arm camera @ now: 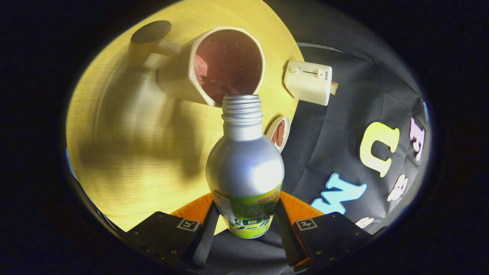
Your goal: Take the bottle from table, then pour the juice into the cup, finally place the bottle on the coaster
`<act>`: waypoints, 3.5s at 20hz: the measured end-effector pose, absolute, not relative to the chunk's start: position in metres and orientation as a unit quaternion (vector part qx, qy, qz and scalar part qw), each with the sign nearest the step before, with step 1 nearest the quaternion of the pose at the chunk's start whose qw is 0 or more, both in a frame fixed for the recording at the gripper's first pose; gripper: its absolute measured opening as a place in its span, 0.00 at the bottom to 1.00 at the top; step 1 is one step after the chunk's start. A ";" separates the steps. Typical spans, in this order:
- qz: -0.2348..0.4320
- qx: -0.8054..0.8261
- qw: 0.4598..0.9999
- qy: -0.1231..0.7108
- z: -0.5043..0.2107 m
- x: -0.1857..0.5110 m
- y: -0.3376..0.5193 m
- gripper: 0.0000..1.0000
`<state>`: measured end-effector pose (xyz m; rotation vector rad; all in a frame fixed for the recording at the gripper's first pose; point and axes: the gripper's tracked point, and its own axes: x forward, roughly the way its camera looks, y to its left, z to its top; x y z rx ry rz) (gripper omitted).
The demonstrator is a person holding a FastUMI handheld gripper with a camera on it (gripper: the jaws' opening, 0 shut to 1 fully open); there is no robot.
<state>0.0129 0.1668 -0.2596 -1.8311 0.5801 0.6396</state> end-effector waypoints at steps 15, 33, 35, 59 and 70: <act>0.267 -0.784 0.511 0.229 -0.254 0.018 0.175 0.76; 0.268 -0.803 0.484 0.223 -0.245 0.032 0.178 0.76; 0.267 -0.807 0.478 0.222 -0.243 0.031 0.177 0.76; 0.265 -0.843 0.415 0.217 -0.232 0.026 0.191 0.76; 0.253 -0.855 0.396 0.220 -0.229 0.024 0.186 0.76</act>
